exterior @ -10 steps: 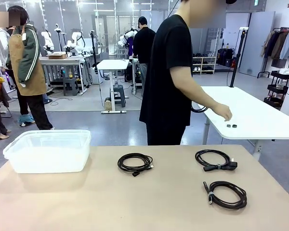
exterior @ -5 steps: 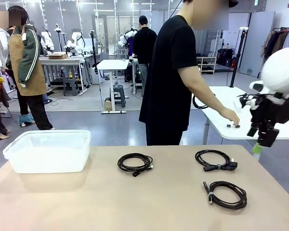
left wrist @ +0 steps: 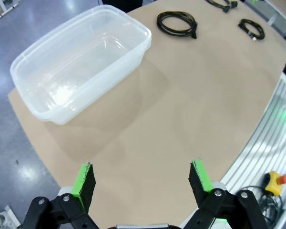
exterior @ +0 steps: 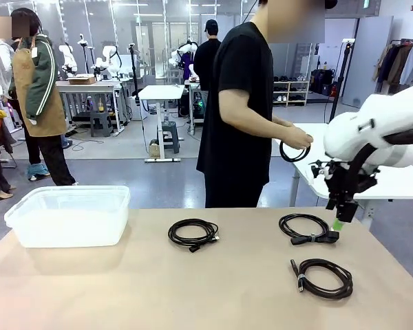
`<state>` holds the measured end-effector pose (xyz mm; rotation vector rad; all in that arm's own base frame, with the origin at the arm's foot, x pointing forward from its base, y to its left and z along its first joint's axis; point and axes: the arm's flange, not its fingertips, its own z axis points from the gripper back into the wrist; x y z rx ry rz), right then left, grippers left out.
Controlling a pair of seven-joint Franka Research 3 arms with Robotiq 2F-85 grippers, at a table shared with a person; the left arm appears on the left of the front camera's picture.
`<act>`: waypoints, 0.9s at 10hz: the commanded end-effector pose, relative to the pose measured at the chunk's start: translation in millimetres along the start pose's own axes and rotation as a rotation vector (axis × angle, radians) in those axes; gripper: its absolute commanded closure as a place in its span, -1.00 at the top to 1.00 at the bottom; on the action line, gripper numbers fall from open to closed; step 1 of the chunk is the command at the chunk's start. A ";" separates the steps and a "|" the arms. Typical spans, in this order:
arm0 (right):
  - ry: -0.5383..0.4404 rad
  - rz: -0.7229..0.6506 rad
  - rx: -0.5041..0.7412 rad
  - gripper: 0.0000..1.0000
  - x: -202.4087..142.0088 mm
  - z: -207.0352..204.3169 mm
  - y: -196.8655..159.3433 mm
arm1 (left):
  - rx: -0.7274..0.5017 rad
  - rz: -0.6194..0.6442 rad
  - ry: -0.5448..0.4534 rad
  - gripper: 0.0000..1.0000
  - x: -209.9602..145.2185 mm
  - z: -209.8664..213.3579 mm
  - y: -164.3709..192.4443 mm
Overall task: Organize and store the cables.
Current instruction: Place the Power Cable into the Organizing box.
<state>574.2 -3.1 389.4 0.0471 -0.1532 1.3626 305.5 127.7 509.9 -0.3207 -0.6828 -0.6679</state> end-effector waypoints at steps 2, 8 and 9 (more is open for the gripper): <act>0.008 0.016 0.000 1.00 16.2 -30.3 -38.9 | -0.012 -0.014 -0.007 1.00 -0.9 0.6 0.3; 0.060 0.018 0.064 1.00 25.4 -83.5 -51.3 | -0.012 -0.014 -0.007 1.00 -0.9 0.6 0.3; 0.068 0.011 0.071 1.00 25.2 -89.9 -53.4 | -0.012 -0.014 -0.007 1.00 -0.9 0.6 0.3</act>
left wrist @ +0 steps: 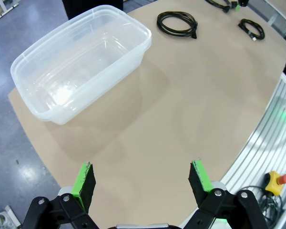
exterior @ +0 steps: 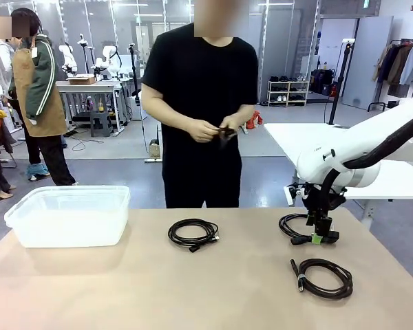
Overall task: Organize and store the cables.
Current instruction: Place the Power Cable into the Organizing box.
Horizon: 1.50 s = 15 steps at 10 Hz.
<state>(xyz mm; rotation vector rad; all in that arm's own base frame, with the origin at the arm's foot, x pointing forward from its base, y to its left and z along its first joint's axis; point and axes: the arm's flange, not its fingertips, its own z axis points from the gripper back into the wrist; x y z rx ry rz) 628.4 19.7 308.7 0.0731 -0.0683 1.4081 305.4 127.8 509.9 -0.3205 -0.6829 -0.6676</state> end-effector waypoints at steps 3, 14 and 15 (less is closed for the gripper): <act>0.026 -0.029 0.006 0.45 3.6 -9.6 -9.4 | -0.012 -0.015 -0.007 1.00 -0.8 0.6 0.2; 0.089 -0.043 -0.043 -1.00 21.7 46.8 14.0 | -0.012 -0.015 -0.007 1.00 -0.8 0.6 0.2; 0.136 -0.050 -0.067 -1.00 29.3 70.2 24.2 | -0.012 -0.015 -0.007 1.00 -0.8 0.6 0.2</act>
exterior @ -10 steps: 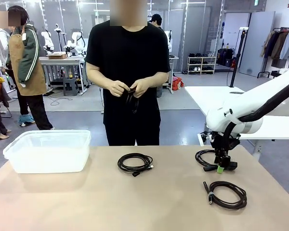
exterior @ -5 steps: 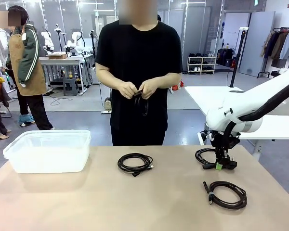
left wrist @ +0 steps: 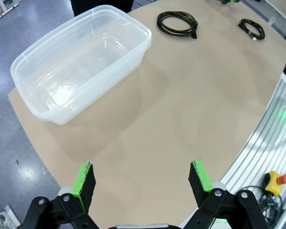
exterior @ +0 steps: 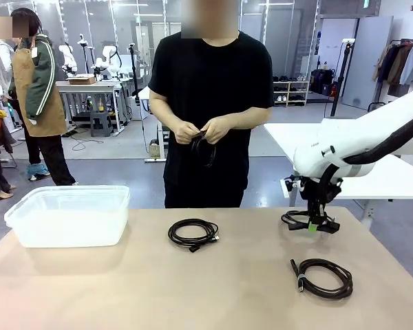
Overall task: Organize and store the cables.
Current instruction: Place the Power Cable into the Organizing box.
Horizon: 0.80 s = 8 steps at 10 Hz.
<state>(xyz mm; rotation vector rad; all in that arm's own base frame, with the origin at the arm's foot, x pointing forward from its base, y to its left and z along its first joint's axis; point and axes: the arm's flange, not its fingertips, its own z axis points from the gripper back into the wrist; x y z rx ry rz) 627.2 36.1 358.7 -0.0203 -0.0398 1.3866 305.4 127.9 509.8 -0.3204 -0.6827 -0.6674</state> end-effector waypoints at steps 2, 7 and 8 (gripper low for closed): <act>0.088 -0.114 -0.017 -1.00 24.5 66.9 45.9 | -0.012 -0.015 -0.007 1.00 -0.8 0.6 0.2; 0.129 -0.265 -0.070 -1.00 115.2 101.1 155.5 | -0.012 -0.015 -0.007 1.00 -0.8 0.6 0.2; 0.129 -0.250 -0.094 -1.00 128.5 100.7 179.1 | -0.012 -0.015 -0.007 1.00 -0.8 0.6 0.2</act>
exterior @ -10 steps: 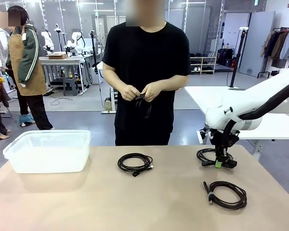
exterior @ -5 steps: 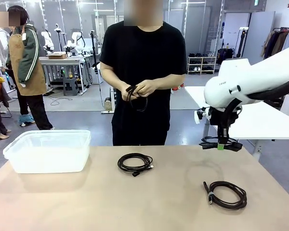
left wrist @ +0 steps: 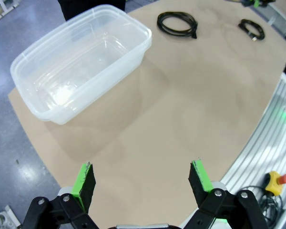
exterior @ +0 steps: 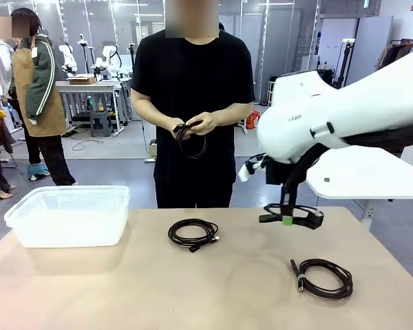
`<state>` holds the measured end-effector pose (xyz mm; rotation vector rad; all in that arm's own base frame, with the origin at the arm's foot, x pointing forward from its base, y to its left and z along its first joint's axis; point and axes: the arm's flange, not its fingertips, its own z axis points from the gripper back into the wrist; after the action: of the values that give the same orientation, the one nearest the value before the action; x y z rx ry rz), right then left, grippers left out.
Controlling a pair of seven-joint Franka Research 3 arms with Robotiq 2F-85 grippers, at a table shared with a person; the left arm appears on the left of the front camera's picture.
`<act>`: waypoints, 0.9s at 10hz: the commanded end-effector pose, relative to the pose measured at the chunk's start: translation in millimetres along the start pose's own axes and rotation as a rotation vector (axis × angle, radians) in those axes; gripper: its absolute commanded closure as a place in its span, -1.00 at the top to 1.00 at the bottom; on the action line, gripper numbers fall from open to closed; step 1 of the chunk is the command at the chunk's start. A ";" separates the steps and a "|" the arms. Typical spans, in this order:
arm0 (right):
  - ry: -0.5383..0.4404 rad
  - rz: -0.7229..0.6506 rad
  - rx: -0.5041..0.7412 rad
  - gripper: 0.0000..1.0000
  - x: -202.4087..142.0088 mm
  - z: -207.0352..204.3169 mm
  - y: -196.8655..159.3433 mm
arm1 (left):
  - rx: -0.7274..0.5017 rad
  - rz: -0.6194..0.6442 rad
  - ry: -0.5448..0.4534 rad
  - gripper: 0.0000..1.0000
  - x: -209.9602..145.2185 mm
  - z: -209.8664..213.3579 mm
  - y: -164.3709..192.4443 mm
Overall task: Organize and store the cables.
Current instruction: Place the Power Cable into the Organizing box.
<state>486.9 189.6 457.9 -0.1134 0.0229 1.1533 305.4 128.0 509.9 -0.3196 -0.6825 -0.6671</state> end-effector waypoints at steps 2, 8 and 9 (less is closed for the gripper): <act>-0.006 0.008 -0.085 -1.00 10.1 -1.1 68.4 | -0.013 -0.015 -0.007 1.00 -0.7 0.4 0.2; -0.100 0.115 0.013 -1.00 69.9 -30.5 155.5 | -0.013 -0.015 -0.007 1.00 -0.7 0.4 0.2; -0.122 0.128 0.003 -1.00 77.9 -36.8 168.2 | -0.013 -0.015 -0.007 1.00 -0.7 0.4 0.2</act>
<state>373.6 317.4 410.8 -0.0352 -0.0280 1.3085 305.3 127.8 510.0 -0.3190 -0.6823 -0.6674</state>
